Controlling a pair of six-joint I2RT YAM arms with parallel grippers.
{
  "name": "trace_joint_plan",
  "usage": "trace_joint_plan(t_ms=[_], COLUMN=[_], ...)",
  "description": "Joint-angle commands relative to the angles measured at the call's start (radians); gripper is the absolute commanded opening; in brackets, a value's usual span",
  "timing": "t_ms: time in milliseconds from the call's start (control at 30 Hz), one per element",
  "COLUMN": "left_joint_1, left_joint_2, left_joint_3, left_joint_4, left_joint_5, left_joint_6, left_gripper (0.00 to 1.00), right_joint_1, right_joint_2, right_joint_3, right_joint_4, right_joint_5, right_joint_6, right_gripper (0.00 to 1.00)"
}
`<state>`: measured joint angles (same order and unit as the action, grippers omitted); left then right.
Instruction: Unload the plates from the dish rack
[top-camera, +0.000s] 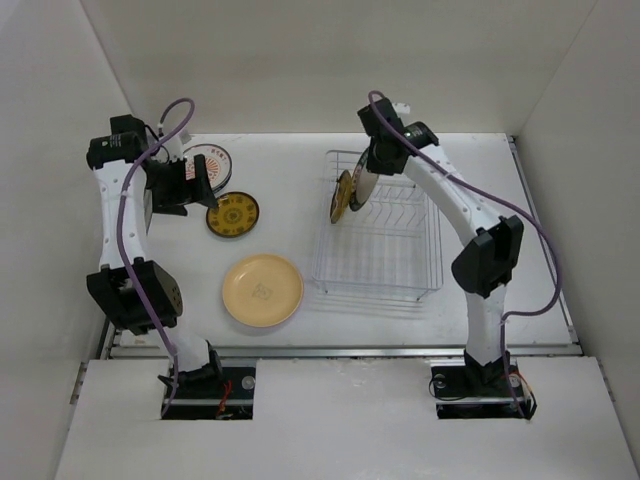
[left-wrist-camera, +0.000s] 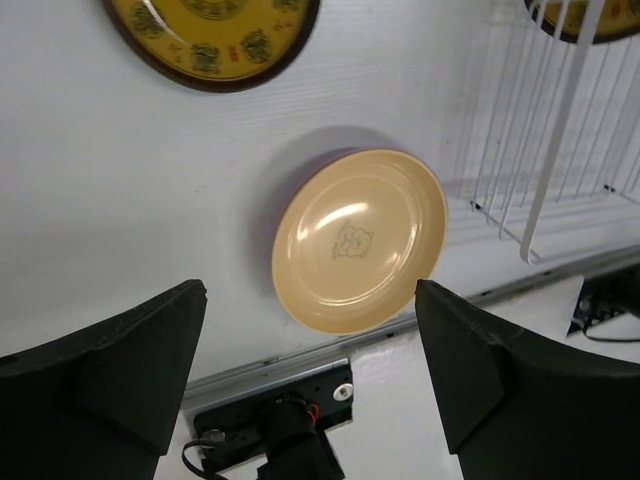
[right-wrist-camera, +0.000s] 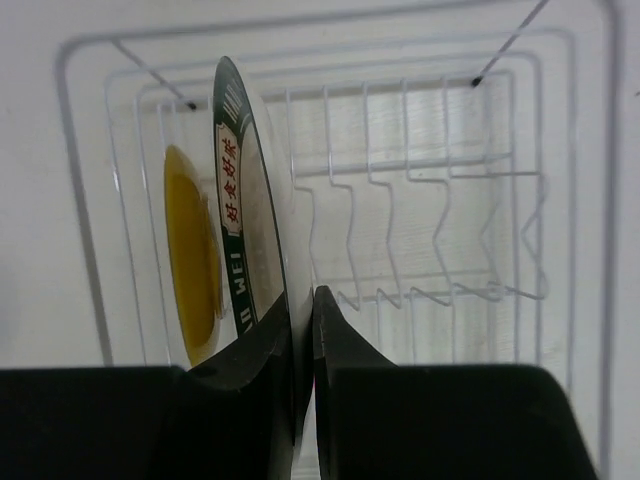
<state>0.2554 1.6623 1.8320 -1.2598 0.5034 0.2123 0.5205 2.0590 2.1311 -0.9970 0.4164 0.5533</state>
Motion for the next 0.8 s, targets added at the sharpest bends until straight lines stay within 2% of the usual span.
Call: trace_joint_plan(t_ms=[0, 100, 233, 267, 300, 367, 400, 433, 467, 500, 533, 567, 633, 767], left_joint_1=[-0.022, -0.044, -0.064, -0.074, -0.074, -0.074, -0.074, -0.074, -0.074, -0.074, -0.074, -0.087, -0.099, -0.099], left_joint_2=[0.008, -0.001, -0.01, -0.01, -0.01, -0.01, -0.01, -0.01, 0.003, 0.013, 0.023, 0.033, 0.053, 0.083], left_joint_3=[-0.002, -0.002, 0.027, 0.027, 0.027, 0.027, 0.027, 0.027, 0.027, 0.027, 0.027, 0.017, -0.006, -0.045], left_joint_4=[-0.061, -0.061, -0.061, -0.072, -0.072, -0.072, -0.072, -0.072, -0.072, -0.072, -0.072, -0.072, -0.05, -0.003], left_joint_5=[0.082, 0.093, 0.103, 0.141, 0.165, 0.275, 0.318, 0.366, 0.415, 0.514, 0.555, 0.587, 0.62, 0.635], left_joint_6=[0.071, 0.094, 0.114, 0.114, 0.127, 0.139, 0.139, 0.15, 0.15, 0.168, 0.18, 0.191, 0.2, 0.182], left_gripper=[0.84, 0.86, 0.87, 0.88, 0.89, 0.91, 0.93, 0.93, 0.93, 0.94, 0.94, 0.94, 0.95, 0.95], right_joint_1=[0.007, 0.018, 0.042, 0.07, 0.082, 0.093, 0.093, 0.093, 0.093, 0.093, 0.093, 0.093, 0.093, 0.093], right_joint_2=[-0.158, -0.209, -0.27, -0.287, -0.31, -0.404, -0.433, -0.476, -0.487, -0.471, -0.471, -0.433, -0.387, -0.26], right_joint_3=[0.19, 0.274, 0.299, 0.279, 0.195, 0.071, 0.005, -0.129, -0.19, -0.267, -0.289, -0.306, -0.316, -0.278], right_joint_4=[-0.106, -0.175, -0.221, -0.201, -0.083, 0.088, 0.175, 0.354, 0.436, 0.56, 0.561, 0.66, 0.751, 0.898], right_joint_5=[0.175, 0.294, 0.456, 0.479, 0.44, 0.264, 0.022, -0.096, -0.199, -0.39, -0.486, -0.575, -0.799, -0.971], right_joint_6=[-0.03, -0.055, -0.095, -0.108, -0.142, -0.246, -0.257, -0.257, -0.266, -0.266, -0.266, -0.266, -0.219, -0.109], right_gripper=[0.0, 0.0, 0.0, 0.0, 0.0, 0.0, 0.0, 0.0, 0.0, 0.0, 0.0, 0.0, 0.0, 0.0])
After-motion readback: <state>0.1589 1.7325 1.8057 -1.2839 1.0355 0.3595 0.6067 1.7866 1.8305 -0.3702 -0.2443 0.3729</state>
